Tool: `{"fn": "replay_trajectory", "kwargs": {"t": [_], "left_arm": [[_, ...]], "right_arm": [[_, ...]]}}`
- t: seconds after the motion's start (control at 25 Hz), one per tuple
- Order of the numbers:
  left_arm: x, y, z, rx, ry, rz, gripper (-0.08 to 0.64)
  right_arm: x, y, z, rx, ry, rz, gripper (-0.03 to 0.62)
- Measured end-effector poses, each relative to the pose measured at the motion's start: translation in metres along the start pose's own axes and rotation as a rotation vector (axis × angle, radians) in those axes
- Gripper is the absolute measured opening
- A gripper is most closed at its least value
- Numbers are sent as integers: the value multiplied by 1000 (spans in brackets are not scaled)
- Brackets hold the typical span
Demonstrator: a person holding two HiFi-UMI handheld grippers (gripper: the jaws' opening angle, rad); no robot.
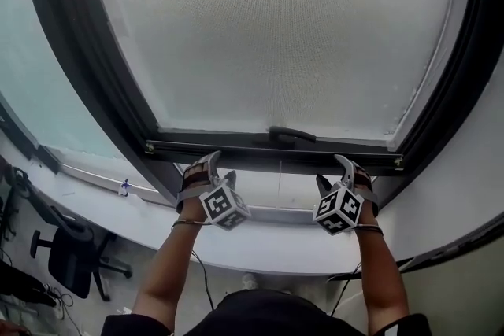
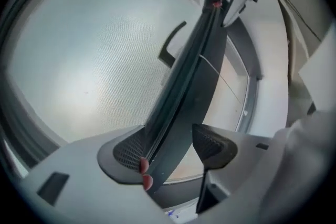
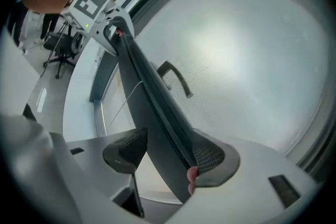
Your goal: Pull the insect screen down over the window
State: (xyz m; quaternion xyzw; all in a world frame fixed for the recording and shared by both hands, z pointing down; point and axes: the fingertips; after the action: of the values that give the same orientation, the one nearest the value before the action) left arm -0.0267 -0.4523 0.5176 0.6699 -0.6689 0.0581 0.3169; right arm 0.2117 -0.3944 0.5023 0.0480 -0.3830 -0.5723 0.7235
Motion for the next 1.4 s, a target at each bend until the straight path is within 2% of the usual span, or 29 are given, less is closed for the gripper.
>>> {"fn": "replay_trajectory", "kwargs": {"t": [0.08,0.2,0.28,0.36,0.52,0.64,0.72,0.88,0.96,1.08,1.24,1.4], "left_arm": [[-17,-10,6,-107,-8,-65,287],[-46,-31,1,-308,45,-183,287],[-64,-46,1,-424,77,-253,273],[-78,-56,5,-500,85,-306,230],[-95,-58,9,-603,59,-369,136],[-109,-54,13,-668,9,-373,64],[-116,-50,10,-720,4,-372,27],[-124,-37,-6,-762,9,-348,5],[-126,-31,-13,-811,44,-349,3],[-135,-27,-16,-925,111,-398,3],[-154,-19,-14,-951,68,-477,3],[-165,-5,-18,-979,81,-496,3]], "right_arm": [[-16,-11,-8,99,-4,-70,251],[-42,-25,-20,217,12,-182,203],[-53,-29,-26,242,42,-231,201],[-62,-32,-27,254,61,-258,185],[-78,-36,-20,322,29,-282,114],[-81,-33,-8,344,-20,-288,110],[-84,-32,-4,358,-27,-294,106],[-95,-26,2,426,-19,-330,8],[-100,-23,8,480,-23,-363,6],[-113,-25,12,573,-11,-416,6],[-135,-33,23,709,4,-473,6],[-151,-42,42,672,69,-452,6]]}}
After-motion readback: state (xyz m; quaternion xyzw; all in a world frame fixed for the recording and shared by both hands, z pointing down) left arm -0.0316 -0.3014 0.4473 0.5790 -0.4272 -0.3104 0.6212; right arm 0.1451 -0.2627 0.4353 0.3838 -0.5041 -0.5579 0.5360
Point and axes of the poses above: the fingertips, and each gripper's own axes: x forward along the fingers, z to its left, y out of its underside, and after that the axes turned 5 degrees about z, right-handed
